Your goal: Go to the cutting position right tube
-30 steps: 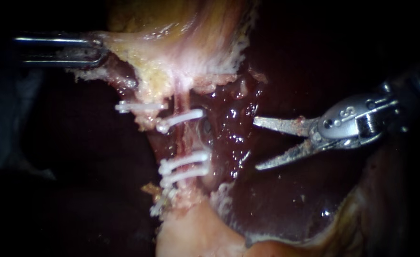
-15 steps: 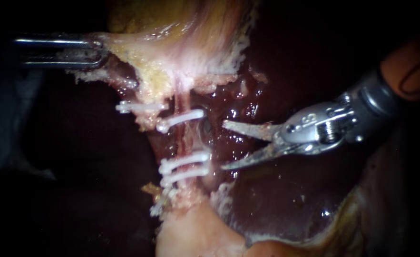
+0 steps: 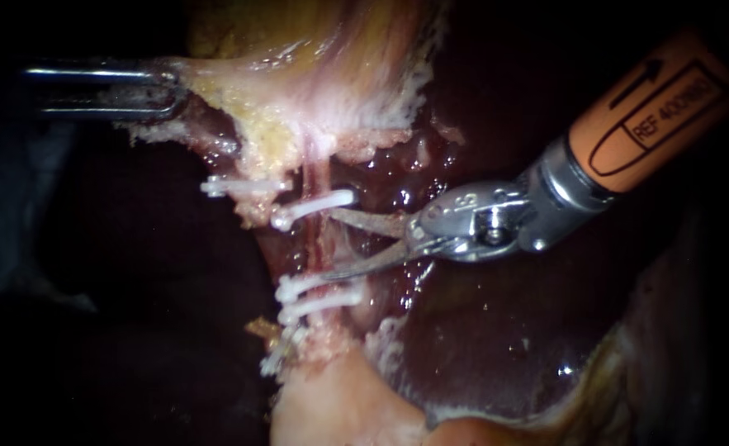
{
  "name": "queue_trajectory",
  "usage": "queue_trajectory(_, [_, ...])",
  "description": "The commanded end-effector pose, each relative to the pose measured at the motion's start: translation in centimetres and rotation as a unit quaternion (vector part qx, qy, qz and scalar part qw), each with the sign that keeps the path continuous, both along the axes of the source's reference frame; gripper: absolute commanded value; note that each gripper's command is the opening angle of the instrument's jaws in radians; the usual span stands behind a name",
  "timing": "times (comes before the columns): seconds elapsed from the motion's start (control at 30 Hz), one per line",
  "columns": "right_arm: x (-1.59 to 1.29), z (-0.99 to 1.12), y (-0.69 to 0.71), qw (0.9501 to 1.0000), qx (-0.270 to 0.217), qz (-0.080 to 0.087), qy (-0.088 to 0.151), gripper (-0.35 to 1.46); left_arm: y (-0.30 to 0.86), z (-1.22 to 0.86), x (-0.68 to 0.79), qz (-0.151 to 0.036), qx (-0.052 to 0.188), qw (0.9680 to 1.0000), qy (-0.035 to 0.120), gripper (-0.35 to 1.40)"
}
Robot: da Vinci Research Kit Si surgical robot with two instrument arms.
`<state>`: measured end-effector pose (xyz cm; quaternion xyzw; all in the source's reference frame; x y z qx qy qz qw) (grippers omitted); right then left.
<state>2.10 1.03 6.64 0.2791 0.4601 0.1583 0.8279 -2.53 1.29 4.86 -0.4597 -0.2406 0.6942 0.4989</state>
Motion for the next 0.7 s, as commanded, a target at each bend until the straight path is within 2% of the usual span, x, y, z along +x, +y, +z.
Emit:
queue_trajectory(0.03, [0.02,0.03,0.00,1.0000,0.003,-0.003,0.000,1.43,0.00,0.00,0.00,0.000,0.000,1.0000,0.000,-0.35])
queue_trajectory(0.17, [0.10,0.13,-0.01,0.9999,0.012,-0.006,0.006,1.43,0.00,0.00,0.01,0.000,0.000,1.0000,0.000,-0.35])
queue_trajectory(0.27, [0.17,0.18,-0.01,0.9997,0.021,0.000,0.014,1.43,0.00,0.00,0.01,0.001,0.000,1.0000,0.000,-0.35])
queue_trajectory(0.47, [0.31,0.21,0.02,0.9978,0.045,-0.003,0.049,1.43,0.00,0.00,0.01,0.001,0.000,1.0000,0.000,-0.35])
queue_trajectory(0.7, [0.44,0.22,0.02,0.9945,0.066,-0.020,0.078,1.41,0.00,0.00,0.01,0.000,0.000,1.0000,0.000,-0.35])
